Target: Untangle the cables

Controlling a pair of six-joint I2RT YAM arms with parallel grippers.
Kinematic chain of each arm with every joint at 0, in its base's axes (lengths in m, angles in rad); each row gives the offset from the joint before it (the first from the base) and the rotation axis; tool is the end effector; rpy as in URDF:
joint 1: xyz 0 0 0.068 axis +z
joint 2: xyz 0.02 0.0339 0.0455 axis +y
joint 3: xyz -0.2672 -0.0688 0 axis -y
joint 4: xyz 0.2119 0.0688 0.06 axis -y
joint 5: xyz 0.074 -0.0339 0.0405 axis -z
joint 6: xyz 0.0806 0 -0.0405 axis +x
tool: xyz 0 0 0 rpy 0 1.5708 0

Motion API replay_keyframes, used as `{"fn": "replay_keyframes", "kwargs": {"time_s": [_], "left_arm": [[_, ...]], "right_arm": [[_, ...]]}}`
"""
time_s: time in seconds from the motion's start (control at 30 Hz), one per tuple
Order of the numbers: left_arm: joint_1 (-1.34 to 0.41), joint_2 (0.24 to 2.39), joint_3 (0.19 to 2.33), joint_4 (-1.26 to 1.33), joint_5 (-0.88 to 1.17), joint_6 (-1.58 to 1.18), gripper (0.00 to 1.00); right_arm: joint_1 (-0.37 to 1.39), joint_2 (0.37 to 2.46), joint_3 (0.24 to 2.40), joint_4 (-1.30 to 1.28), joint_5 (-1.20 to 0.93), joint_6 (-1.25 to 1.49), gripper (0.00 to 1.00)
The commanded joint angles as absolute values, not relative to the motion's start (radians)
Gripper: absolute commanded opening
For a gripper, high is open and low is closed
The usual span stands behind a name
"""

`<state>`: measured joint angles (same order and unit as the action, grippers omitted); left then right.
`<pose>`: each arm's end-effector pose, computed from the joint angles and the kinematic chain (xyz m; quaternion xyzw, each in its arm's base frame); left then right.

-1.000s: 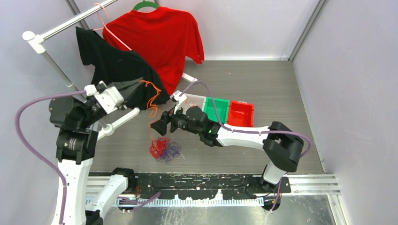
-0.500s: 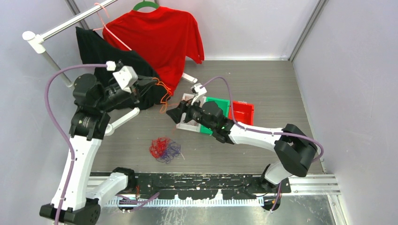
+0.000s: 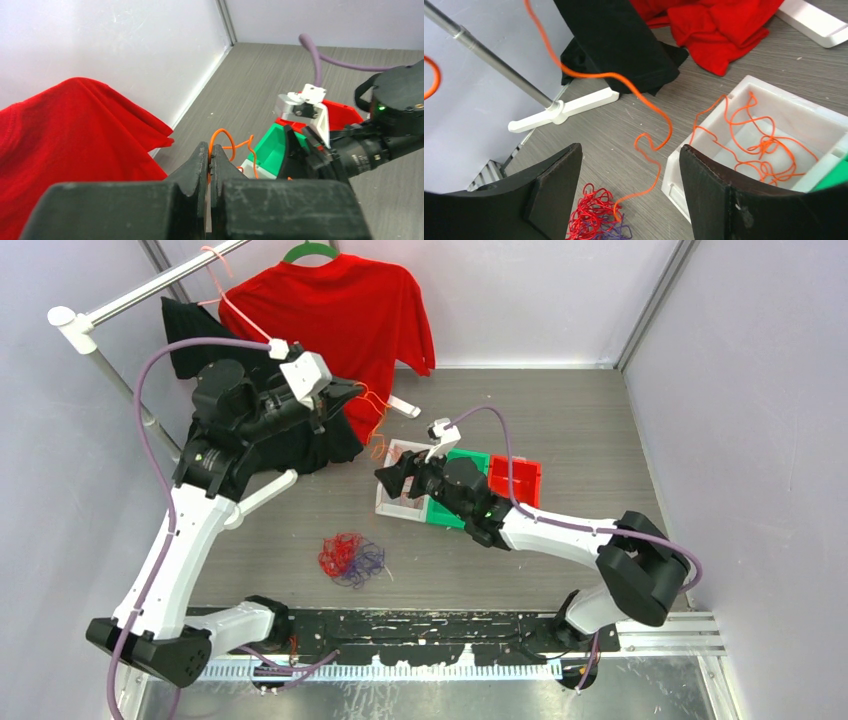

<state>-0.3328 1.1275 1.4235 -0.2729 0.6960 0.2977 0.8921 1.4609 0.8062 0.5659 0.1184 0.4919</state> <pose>0.1971 -0.1228 0.4772 0.4356 0.5490 -0.2501 0.6681 0.2263 0.2655 0.2840 -0.1073 0.7297 0.3964 0.5467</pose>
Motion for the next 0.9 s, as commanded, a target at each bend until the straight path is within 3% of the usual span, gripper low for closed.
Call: {"fn": "replay_keyframes", "kwargs": {"time_s": [0.0,0.27,0.87], "left_arm": [[-0.345,1.161,1.482,-0.231,0.650,0.375,0.00],[-0.378,1.231,1.488,-0.187,0.562,0.420,0.00],[-0.460,1.381,1.421,-0.167,0.440,0.581,0.00]], "right_arm": [[0.879,1.405,0.797,0.580,0.175,0.458,0.76],[0.860,1.394,0.800,0.500,0.301,0.439,0.76],[0.790,1.296,0.723,0.385,0.334,0.496,0.76]]}}
